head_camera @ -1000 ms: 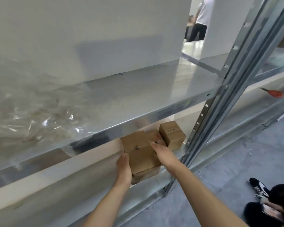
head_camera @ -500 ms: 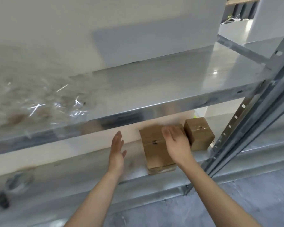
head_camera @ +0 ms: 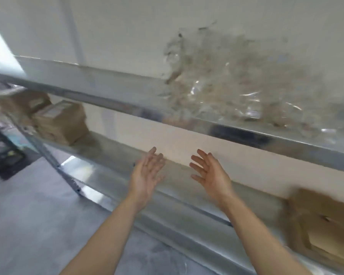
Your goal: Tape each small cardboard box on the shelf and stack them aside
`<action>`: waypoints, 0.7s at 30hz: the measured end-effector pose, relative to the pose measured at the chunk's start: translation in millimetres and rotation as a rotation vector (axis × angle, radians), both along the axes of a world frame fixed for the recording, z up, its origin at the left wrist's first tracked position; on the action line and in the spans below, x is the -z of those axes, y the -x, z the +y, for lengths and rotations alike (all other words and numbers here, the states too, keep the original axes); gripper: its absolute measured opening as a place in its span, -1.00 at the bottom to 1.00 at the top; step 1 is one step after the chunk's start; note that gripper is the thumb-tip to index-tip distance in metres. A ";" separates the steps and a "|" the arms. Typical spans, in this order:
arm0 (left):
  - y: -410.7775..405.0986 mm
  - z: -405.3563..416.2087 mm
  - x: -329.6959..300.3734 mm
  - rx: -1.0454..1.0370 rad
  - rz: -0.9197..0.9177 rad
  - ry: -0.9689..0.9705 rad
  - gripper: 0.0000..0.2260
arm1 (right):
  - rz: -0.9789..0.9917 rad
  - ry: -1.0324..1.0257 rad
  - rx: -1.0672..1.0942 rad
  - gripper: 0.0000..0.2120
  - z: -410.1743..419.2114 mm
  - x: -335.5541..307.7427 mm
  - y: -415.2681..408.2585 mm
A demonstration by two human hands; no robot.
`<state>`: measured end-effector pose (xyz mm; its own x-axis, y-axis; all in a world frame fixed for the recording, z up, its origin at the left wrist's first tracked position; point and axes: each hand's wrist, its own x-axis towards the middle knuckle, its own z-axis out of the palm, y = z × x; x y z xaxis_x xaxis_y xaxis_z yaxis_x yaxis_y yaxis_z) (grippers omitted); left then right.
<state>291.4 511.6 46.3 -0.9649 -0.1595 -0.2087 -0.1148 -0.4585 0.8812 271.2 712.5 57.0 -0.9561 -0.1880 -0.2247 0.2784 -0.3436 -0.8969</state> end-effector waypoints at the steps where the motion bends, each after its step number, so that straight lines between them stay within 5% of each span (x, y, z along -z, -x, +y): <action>1: -5.2 -35.8 -1.1 -0.032 -0.010 -0.002 -0.57 | -0.001 -0.004 -0.024 -0.64 -33.9 -0.7 -0.2; 10: -53.1 -314.2 -31.0 -0.349 0.045 -0.079 -0.58 | 0.017 0.001 -0.200 -0.59 -295.2 -17.3 2.2; 21: 8.0 -452.9 -31.8 -0.444 0.043 -0.022 -0.55 | 0.009 -0.021 -0.289 -0.66 -441.5 -7.2 84.5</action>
<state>283.4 58.8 78.1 -0.8120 -0.5559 -0.1778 0.1340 -0.4740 0.8702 186.7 271.0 64.2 -0.8658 -0.4479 -0.2232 0.3537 -0.2323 -0.9061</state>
